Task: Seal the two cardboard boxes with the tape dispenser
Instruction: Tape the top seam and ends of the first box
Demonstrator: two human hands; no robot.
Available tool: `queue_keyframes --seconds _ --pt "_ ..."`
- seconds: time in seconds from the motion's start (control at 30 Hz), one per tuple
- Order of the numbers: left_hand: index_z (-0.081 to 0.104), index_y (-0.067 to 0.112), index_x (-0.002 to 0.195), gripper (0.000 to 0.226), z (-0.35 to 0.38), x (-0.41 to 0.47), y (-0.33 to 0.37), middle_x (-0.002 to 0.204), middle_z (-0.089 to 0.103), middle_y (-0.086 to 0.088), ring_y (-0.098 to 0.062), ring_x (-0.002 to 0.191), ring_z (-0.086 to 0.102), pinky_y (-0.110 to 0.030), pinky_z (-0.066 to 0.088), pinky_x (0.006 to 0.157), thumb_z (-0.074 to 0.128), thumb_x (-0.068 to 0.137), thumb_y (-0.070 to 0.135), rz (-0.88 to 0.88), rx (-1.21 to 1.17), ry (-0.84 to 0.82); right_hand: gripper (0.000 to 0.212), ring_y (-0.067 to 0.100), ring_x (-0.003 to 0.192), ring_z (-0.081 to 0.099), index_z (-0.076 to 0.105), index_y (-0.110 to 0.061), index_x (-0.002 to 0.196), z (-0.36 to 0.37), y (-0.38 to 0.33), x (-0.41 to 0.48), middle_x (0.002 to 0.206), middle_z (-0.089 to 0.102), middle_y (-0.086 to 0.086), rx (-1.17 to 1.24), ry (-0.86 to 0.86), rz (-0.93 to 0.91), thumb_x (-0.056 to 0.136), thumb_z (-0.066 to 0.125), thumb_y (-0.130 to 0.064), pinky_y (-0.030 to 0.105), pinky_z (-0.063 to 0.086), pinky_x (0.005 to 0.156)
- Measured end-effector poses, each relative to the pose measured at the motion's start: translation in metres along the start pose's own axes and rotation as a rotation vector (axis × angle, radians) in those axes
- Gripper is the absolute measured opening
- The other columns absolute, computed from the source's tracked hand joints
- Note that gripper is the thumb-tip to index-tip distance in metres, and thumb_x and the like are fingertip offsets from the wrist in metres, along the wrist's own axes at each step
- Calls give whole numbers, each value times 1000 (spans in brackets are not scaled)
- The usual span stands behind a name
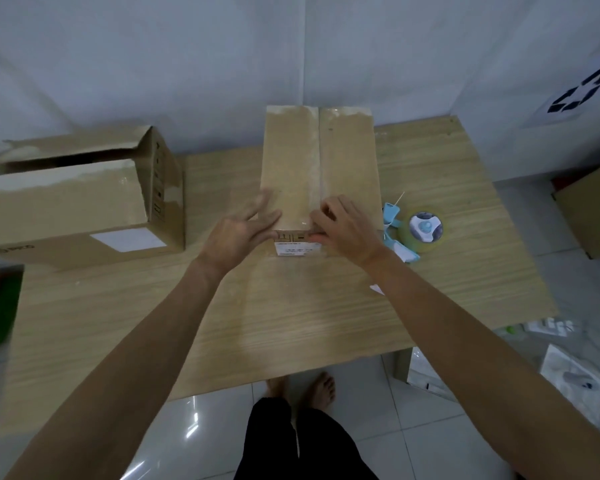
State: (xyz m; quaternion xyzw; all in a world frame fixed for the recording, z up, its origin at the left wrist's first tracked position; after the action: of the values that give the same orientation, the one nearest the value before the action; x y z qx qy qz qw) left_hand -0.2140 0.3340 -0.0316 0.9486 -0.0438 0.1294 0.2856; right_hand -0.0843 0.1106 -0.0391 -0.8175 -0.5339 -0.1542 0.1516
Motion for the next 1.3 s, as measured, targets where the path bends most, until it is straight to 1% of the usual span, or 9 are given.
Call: queue_keyframes --seconds 0.13,0.33,0.43,0.57,0.77,0.87,0.97,1.1,1.3 --pt "36 32 155 50 2 -6 -13 166 29 7 -19 140 50 -52 59 90 47 106 40 133 156 -70 43 26 81 52 53 -15 100 -3 0 1 97 58 12 -31 -61 -40 82 79 -44 37 46 71" --pt "56 21 146 51 -8 -2 -4 159 43 3 -15 133 56 -44 57 97 67 97 26 71 29 -68 45 32 111 52 74 -18 117 -39 45 -43 127 58 17 46 1 318 91 65 -54 46 49 90" --pt "58 15 143 53 -16 1 -7 156 45 -2 -13 132 56 -31 52 104 73 93 14 113 -18 -133 48 35 113 53 68 -12 128 -49 51 -50 134 56 22 -139 -2 104 102 50 -48 46 54 91" --pt "55 15 145 56 -25 6 -14 157 42 -1 -3 140 41 -13 31 116 65 94 -4 126 -44 -190 47 30 123 51 58 -5 139 -53 61 -48 138 59 16 -406 -103 -271 104 55 -37 43 53 96" --pt "53 19 147 73 -28 10 -20 159 36 6 -2 139 41 -5 40 103 84 81 12 70 -105 -277 59 37 111 65 56 -25 144 -57 68 -49 156 43 17 -14 -304 114 89 72 -38 47 61 73" --pt "57 19 144 66 -29 13 -19 156 40 7 -1 132 48 -6 39 105 83 83 16 85 -93 -261 64 28 114 67 52 -26 148 -64 72 -50 164 32 4 158 -405 196 88 76 -30 40 58 85" --pt "62 17 138 62 -28 19 -21 151 46 5 -1 126 53 -13 40 109 82 81 3 64 -95 -257 66 30 95 74 58 -23 141 -66 76 -45 156 46 6 134 -423 235 81 84 -24 41 56 79" --pt "68 16 130 63 -24 22 -21 143 52 8 25 118 42 -2 35 105 82 74 -9 -7 -105 -199 73 31 94 73 60 -17 140 -67 70 -39 153 49 6 173 -431 344 73 89 -18 43 56 86" --pt "62 16 137 70 -35 23 -20 151 45 8 -2 130 50 -6 44 100 88 73 5 -19 -142 -309 70 19 109 68 62 -21 139 -78 68 -38 155 45 -1 297 -443 432 74 90 -23 38 50 104"
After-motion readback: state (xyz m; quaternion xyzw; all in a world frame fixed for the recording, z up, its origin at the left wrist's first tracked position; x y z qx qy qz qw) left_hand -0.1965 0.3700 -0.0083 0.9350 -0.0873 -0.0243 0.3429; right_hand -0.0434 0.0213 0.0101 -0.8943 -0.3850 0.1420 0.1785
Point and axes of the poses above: each hand's wrist, its own x-axis towards the middle knuckle, its own z-axis out of the palm, y = z × x, the point moved 2 cm from there along x, towards the middle knuckle
